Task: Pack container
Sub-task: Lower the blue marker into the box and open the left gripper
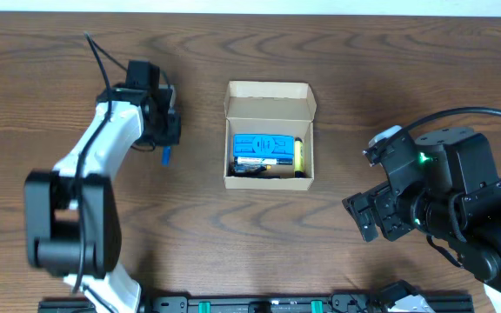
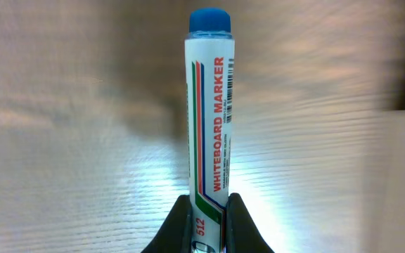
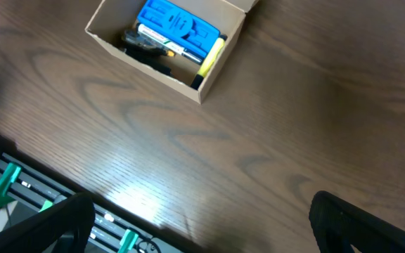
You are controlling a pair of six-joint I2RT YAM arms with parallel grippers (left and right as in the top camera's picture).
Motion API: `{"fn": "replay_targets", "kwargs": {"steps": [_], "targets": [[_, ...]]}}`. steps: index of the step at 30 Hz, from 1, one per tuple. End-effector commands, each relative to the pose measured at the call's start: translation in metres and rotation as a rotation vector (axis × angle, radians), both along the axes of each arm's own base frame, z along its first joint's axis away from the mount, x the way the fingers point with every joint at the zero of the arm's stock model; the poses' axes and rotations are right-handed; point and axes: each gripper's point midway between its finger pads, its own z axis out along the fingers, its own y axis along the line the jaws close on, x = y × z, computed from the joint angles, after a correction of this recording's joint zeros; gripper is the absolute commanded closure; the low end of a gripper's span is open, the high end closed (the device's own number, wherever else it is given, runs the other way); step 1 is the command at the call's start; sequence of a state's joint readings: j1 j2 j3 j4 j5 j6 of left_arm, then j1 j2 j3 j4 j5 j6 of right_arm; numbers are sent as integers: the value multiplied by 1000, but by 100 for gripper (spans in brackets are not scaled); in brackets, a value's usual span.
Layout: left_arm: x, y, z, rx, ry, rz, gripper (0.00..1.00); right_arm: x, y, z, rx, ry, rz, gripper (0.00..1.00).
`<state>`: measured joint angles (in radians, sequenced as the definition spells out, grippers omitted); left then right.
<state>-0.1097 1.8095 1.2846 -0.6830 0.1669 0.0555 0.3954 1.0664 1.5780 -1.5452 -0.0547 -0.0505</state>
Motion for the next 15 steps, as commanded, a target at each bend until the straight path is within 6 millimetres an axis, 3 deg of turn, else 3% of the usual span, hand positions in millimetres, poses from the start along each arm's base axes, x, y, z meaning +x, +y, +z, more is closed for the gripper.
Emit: {"fn": "replay_targets", "kwargs": {"steps": [1,4,7,12,15], "targets": [[3,-51,68,-76,-192,-257,94,1,-2,4,11,-7,-24,1],[-16,-98,95,-67,-307,-587,94,1,-2,4,11,-7,-24,1],[-36,-139,108,-15,-401,-881,94,1,-2,4,11,-7,-24,1],[-67,-192,104,113,-495,-1285,94,1,-2,4,11,-7,-24,1],[-67,-204,99,212,-517,-1338,94,1,-2,4,11,-7,-24,1]]}}
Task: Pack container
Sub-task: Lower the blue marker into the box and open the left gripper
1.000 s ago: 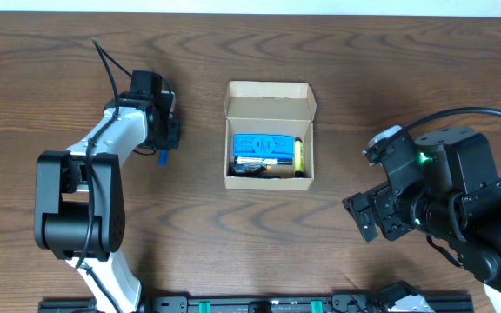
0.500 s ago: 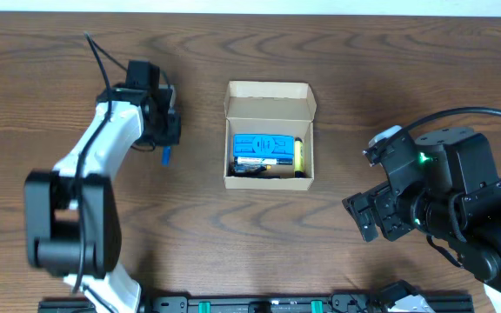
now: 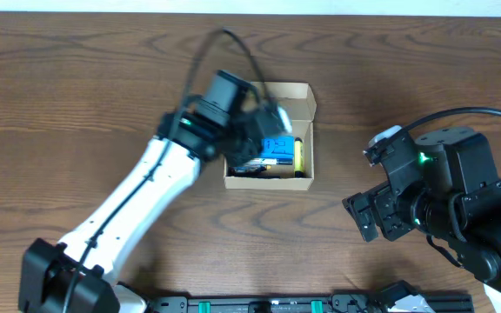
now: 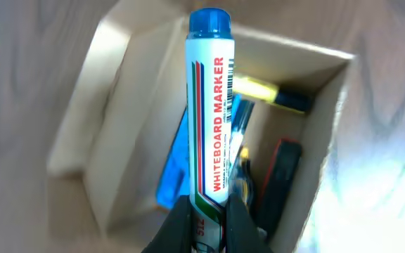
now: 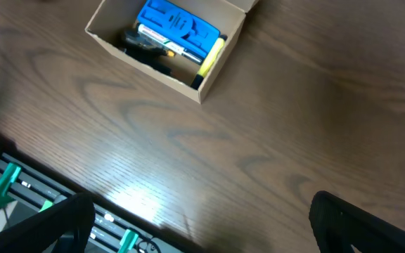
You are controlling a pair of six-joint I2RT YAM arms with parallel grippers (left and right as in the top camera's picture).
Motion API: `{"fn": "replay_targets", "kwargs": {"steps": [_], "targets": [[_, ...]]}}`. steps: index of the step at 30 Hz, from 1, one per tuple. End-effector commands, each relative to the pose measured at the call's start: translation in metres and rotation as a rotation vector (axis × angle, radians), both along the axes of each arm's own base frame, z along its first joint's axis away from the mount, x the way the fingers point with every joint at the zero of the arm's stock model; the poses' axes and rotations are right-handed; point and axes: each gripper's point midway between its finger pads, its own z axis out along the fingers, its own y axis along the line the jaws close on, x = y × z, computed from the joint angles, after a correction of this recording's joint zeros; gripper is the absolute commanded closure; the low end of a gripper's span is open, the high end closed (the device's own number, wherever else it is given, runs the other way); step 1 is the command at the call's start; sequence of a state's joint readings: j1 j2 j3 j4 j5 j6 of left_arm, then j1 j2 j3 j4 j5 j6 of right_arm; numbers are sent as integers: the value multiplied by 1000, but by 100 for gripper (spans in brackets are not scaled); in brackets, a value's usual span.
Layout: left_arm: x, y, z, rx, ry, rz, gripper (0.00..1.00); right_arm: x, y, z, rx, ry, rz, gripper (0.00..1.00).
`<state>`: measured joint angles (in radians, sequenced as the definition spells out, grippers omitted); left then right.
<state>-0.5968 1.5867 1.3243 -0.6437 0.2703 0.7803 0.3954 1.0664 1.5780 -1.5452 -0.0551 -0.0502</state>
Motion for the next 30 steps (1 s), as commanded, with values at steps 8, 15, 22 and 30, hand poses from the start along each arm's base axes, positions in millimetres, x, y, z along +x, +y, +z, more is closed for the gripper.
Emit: {"fn": "replay_targets", "kwargs": {"steps": [8,15,22,30], "targets": [[6,-12,-49,271,-128,-222,94,1,-2,4,10,-7,-23,1],[11,-5,-74,343,-95,-208,94,1,-2,4,10,-8,-23,1],[14,-1,-78,351,-76,-134,51,1,-2,4,10,-7,-23,1],[17,6,-44,228,-49,162,41,1,-2,4,10,-7,-23,1]]}}
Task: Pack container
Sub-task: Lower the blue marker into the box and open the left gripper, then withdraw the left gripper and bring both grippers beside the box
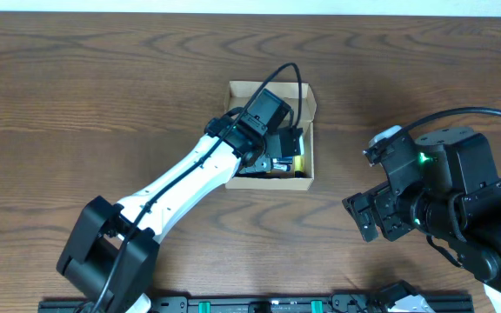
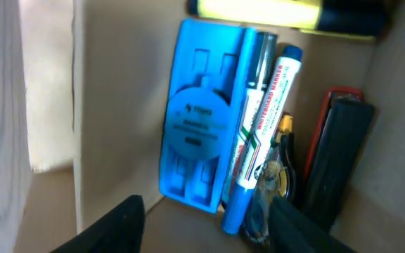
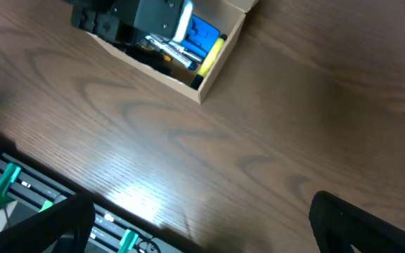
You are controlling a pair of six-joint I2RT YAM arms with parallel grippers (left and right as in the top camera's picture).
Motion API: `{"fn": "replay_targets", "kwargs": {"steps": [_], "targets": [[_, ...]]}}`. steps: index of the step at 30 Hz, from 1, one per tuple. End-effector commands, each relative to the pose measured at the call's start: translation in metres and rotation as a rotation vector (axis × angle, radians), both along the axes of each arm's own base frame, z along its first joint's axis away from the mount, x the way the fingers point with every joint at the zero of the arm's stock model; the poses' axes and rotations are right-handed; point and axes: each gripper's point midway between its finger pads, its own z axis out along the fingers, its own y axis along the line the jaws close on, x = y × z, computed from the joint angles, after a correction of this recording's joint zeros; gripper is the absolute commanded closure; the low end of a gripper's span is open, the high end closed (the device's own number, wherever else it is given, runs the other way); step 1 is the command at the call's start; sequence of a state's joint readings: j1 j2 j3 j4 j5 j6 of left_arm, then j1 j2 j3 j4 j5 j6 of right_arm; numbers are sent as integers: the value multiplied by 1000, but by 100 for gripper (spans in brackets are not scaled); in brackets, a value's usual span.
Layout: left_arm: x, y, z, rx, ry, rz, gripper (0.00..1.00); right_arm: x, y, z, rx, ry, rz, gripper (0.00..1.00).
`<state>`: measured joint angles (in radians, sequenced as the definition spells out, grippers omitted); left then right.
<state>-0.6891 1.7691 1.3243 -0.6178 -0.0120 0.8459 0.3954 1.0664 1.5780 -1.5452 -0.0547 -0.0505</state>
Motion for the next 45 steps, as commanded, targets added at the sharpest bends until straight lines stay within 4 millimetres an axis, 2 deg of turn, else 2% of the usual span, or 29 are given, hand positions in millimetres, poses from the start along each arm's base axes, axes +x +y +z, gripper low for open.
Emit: {"fn": "replay_targets", "kwargs": {"steps": [1,4,6,8,11,12,15,22,26,30,34,38,39,40,42,45], "targets": [[2,5,36,-118,-29,210,41,1,-2,4,11,-7,-24,1],[-2,9,61,-203,-35,315,41,1,-2,4,11,-7,-24,1],[-7,14,77,-252,-38,373,45,1,-2,4,11,-7,-24,1],[-12,20,93,-301,-41,429,56,1,-2,4,11,-7,-24,1],[-14,34,113,-376,-42,534,83,1,-2,4,11,-7,-24,1],[-14,40,119,-402,-41,578,89,1,-2,4,11,-7,-24,1],[-5,61,127,-480,-20,729,94,1,-2,4,11,-7,-24,1],[18,101,114,-614,157,949,92,8,4,9,41,-40,-19,1],[32,125,98,-649,224,1107,94,-1,21,11,159,25,-26,1],[37,127,77,-655,324,1132,94,3,23,14,172,6,-23,1],[43,121,57,-652,391,1149,95,12,27,17,190,-12,-26,1],[57,114,42,-682,427,1180,95,30,33,2,177,4,-33,1],[61,113,38,-690,429,1194,94,36,36,-3,175,14,-38,5],[65,113,36,-700,430,1209,95,44,39,-11,175,26,-47,16],[75,114,30,-718,434,1241,95,61,41,-28,164,47,-80,42],[87,112,25,-743,470,1245,94,90,30,-54,126,75,-213,89]]}}
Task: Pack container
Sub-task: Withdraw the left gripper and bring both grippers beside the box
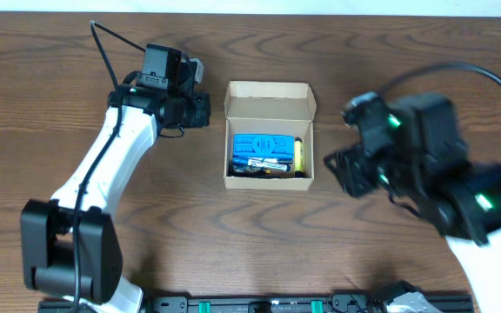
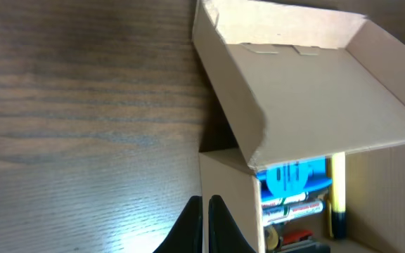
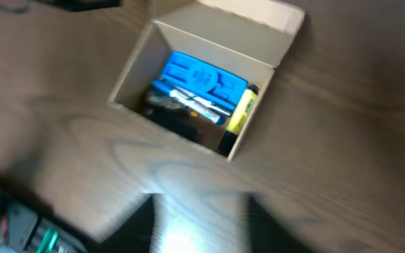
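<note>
The cardboard box [image 1: 268, 109] stands open at the table's middle, its lid flap upright at the far side. Inside lie a blue eraser [image 1: 263, 143], a blue-capped whiteboard marker [image 2: 294, 209], a yellow highlighter [image 1: 299, 156] and some dark items. My left gripper [image 1: 200, 110] hangs just left of the box. In the left wrist view it [image 2: 204, 226] is shut with nothing between its fingers. My right gripper [image 3: 201, 225] is open and empty, blurred, a little right of the box [image 3: 202, 88].
The wooden table [image 1: 407, 52] stretches around the box. A black rail with green clips [image 1: 259, 304] runs along the near edge. The right arm's body [image 1: 424, 165] stands close to the box's right wall.
My left gripper was open inside the box over the marker. Now it is outside, left of the box, shut and empty. The right arm has moved from the lower right towards the box.
My left gripper held the blue-capped whiteboard marker left of the box, then over the box. Then it was open inside and the marker lay beside the blue eraser. Now it is outside the box, and the right arm has moved closer.
</note>
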You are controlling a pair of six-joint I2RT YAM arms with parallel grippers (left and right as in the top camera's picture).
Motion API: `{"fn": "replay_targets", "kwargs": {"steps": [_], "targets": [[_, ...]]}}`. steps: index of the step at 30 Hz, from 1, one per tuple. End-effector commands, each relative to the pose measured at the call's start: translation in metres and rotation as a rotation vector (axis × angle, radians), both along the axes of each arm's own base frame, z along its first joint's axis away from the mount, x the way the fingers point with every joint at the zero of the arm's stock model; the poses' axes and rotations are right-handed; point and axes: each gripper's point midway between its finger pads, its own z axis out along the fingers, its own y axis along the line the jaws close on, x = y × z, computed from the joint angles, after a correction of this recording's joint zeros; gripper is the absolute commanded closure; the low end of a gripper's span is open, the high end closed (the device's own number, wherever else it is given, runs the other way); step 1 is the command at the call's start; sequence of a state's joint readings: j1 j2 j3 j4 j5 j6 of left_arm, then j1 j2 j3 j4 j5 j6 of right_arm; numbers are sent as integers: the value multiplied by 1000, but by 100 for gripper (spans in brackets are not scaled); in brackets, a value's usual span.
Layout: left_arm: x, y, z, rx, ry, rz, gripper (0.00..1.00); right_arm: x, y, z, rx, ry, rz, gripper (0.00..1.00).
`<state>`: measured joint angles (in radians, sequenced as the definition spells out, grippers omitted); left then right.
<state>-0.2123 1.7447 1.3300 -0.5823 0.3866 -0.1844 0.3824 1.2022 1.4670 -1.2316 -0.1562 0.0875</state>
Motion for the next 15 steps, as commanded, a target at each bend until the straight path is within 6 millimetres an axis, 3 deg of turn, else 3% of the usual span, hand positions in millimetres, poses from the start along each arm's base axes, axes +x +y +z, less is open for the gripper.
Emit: {"fn": "replay_targets", "kwargs": {"steps": [1,8,15], "targets": [[19,-3,-1,-76,29,31,94,28,-18,-36,-37,89,-166,99],[45,1,-24,-110,104,61,94,84,-48,-79,-1,159,-342,99],[48,-6,-63,-219,239,68,95,121,-61,-147,156,305,-384,99]]}}
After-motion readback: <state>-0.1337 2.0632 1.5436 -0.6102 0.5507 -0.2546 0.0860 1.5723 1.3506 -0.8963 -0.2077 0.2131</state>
